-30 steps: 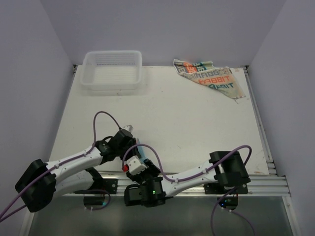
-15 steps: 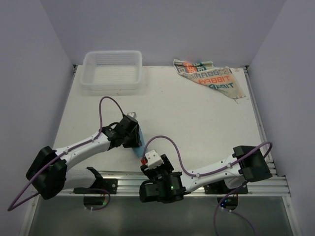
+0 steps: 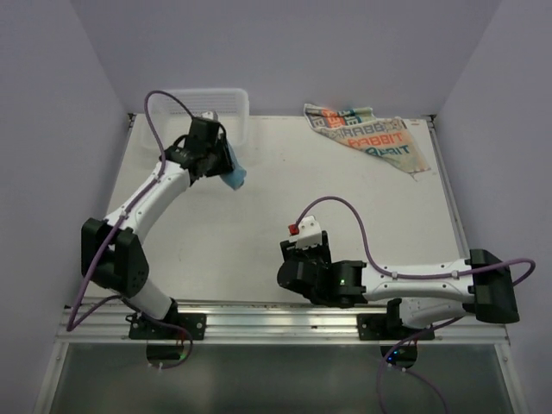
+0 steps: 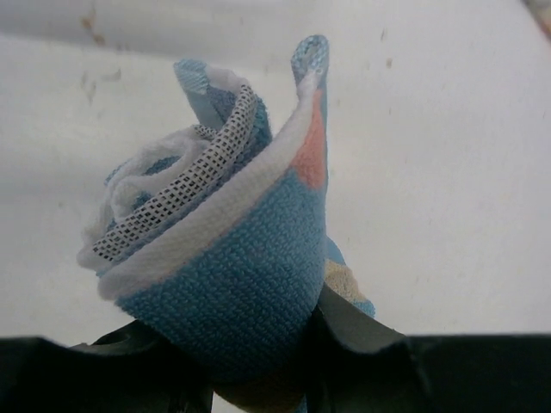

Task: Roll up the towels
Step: Place the rolled towel into the container

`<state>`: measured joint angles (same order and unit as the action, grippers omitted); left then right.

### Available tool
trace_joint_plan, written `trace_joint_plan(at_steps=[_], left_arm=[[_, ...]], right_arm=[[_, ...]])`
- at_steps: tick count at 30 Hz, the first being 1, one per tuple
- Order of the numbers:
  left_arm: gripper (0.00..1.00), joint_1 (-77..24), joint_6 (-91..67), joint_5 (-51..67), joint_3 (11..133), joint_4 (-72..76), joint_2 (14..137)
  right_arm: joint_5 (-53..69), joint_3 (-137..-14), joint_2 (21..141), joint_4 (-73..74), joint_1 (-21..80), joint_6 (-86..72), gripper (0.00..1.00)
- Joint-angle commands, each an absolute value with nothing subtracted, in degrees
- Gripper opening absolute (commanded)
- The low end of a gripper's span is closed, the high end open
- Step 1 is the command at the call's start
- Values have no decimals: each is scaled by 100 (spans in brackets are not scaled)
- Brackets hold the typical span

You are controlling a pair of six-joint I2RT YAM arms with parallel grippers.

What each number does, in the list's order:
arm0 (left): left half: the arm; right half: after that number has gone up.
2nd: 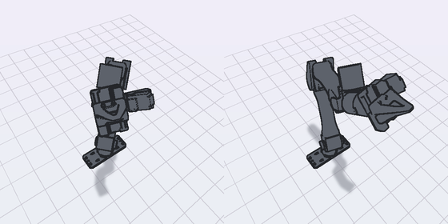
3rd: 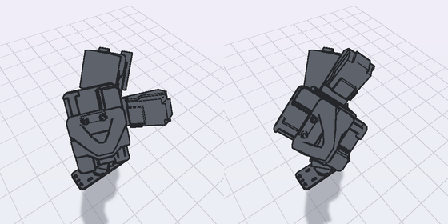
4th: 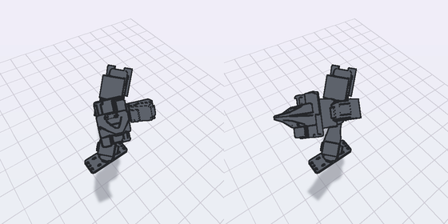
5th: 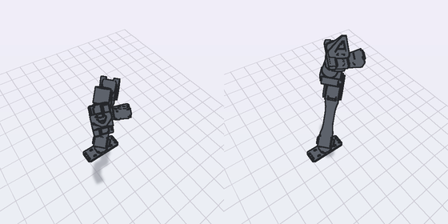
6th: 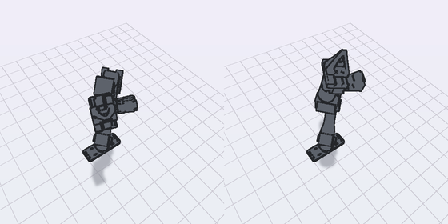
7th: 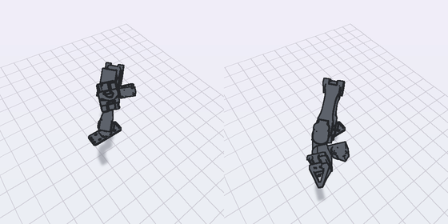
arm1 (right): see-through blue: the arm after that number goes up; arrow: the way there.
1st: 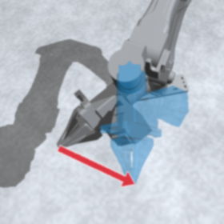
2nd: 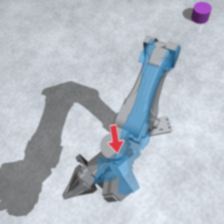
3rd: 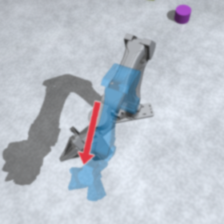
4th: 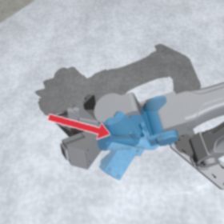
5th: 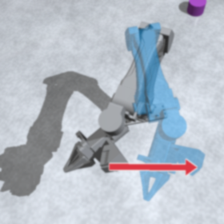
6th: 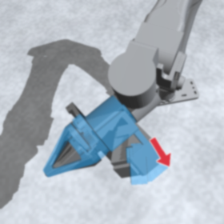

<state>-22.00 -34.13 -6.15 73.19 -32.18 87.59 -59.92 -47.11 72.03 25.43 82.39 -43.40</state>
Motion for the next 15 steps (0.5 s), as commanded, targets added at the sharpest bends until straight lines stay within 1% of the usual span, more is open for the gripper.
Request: trace_joint_plan(at_steps=[1, 3, 4, 6, 7, 9, 10, 13, 15], left_arm=[[20, -1548, -3120, -554, 8698, -3208, 9648], [20, -1302, -3164, -318, 9235, -3208, 10053], [19, -1092, -3234, -264, 9751, -3208, 10464], [19, -915, -3339, -141, 10281, -3269, 10887], [19, -784, -3453, -97, 10753, -3270, 11272], [19, -695, -3550, 165, 11186, -3200, 11679], [19, -625, -3681, 245, 11615, -3191, 11881], [19, -510, -3892, 483, 12389, -3129, 12864], [19, -457, -4016, 615, 12541, -2850, 13138]], right_arm=[[-5547, -4579, 6944, 1995, 7902, -3709, 64], [-5310, -4474, 6873, 1916, 7735, -3622, 64], [-5256, -4448, 6847, 1907, 7586, -3578, 64], [-5134, -4360, 6785, 1881, 7454, -3533, 64], [-5072, -4325, 6768, 1811, 7314, -3490, 64], [-4888, -4245, 6750, 1776, 7173, -3489, 64], [-4800, -4219, 6759, 1680, 7033, -3472, 64], [-4615, -4175, 6873, 1574, 6865, -3393, 64], [-4544, -4192, 6969, 1556, 6794, -3366, 64]])
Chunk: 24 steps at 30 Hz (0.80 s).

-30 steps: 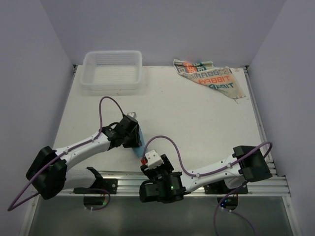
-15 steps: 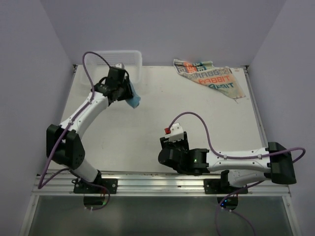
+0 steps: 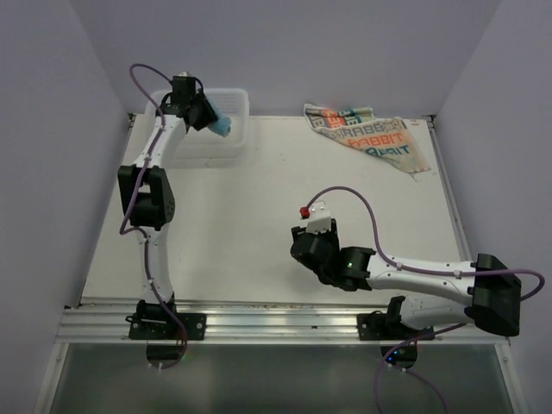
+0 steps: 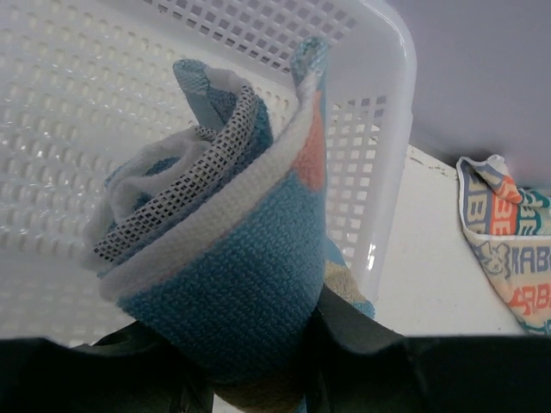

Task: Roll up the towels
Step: Place the rolled towel into the container

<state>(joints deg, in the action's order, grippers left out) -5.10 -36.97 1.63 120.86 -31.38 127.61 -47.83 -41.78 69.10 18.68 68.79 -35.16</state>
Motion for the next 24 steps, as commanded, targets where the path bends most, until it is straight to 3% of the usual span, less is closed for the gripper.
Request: trace_joint_plan(at_steps=[1, 18, 24], left_arm=[[19, -422, -4173, 650, 12542, -2726, 13322], [25, -237, -5273, 1169, 12560, -1073, 14642], [39, -202, -5291, 1309, 12261, -888, 14660]], right_arm=[[-4440, -4192, 7057, 1530, 6724, -3375, 64], [-3419, -4412, 8278, 949, 5994, -3252, 63], [-3322, -4500, 8490, 870, 5942, -3261, 63]])
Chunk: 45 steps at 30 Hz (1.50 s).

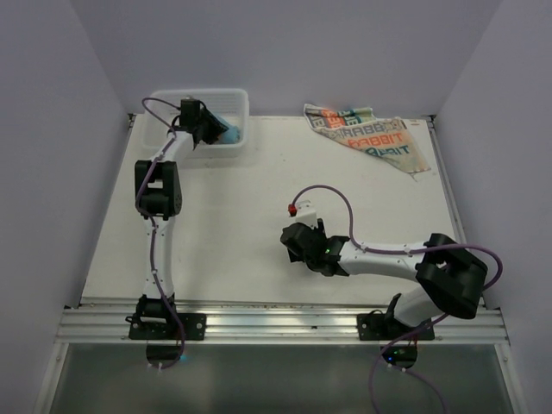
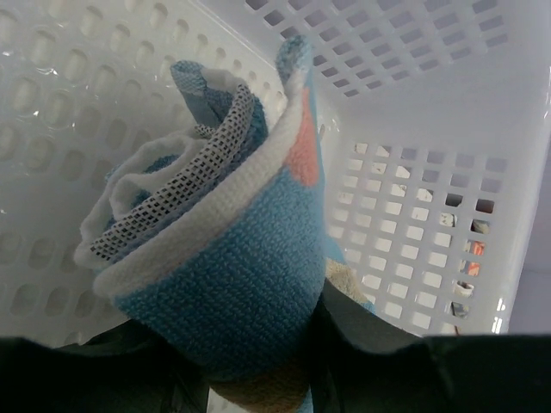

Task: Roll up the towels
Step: Place the rolled towel into the container

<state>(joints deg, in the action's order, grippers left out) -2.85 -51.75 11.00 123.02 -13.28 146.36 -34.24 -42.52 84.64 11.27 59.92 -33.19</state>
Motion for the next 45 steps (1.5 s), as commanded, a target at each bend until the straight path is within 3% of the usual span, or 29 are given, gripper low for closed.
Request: trace_joint_plan(at_steps=[1, 9, 26, 33, 45], left_arm=[[45, -193, -5256, 1318, 12235, -879, 14643], [64, -185, -5256, 1371, 12094, -940, 14537], [71, -114, -4983, 1327, 11936, -1547, 13913], [79, -105, -4852, 1406, 11839, -1635, 13711], [81, -70, -4641, 1327, 11716, -2100, 13342]], right_arm=[[-3305, -4500, 8490, 844, 5933, -3261, 63], [-3234, -4474, 8490, 826, 5898, -3278, 63], [-3340, -4509, 8446, 809, 5897, -3085, 63], [-3348, -4535, 8508, 905, 5897, -3068, 66], [-3419, -4579, 8358, 1125, 5897, -3050, 68]])
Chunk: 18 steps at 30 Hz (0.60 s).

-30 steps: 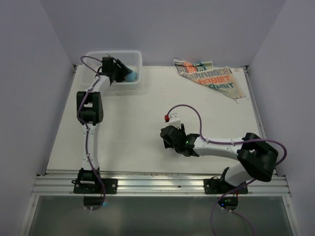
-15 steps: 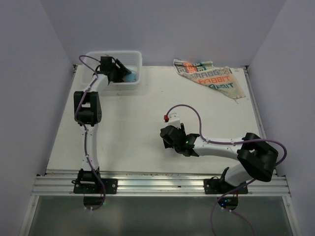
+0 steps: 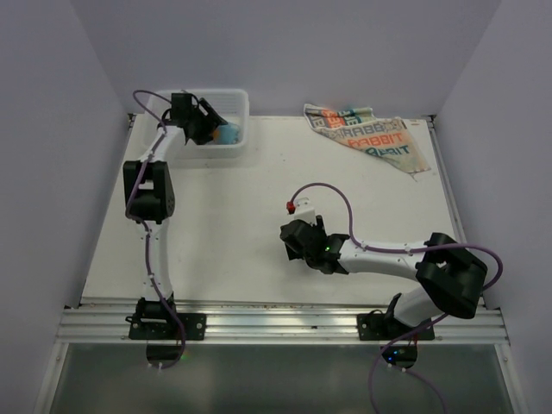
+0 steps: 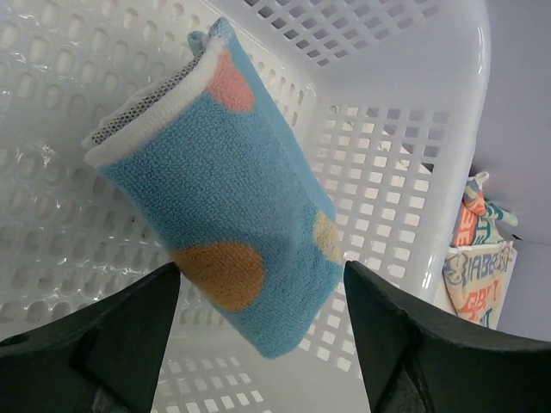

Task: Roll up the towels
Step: Place the rolled towel into the container

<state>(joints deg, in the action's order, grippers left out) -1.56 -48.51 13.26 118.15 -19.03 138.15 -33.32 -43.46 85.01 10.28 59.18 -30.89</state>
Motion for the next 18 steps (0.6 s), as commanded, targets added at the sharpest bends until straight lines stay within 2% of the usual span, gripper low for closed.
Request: trace_joint_plan(at_steps=[1, 18], left_arm=[[81, -62, -4615, 1318, 11698, -2153, 13307], [80, 0, -4087, 1239, 11022, -2522, 12586]], right_arm=[[-3419, -4579, 8350, 1125, 5897, -3059, 68], [-3428, -4561, 8025, 1423, 5897, -3085, 68]])
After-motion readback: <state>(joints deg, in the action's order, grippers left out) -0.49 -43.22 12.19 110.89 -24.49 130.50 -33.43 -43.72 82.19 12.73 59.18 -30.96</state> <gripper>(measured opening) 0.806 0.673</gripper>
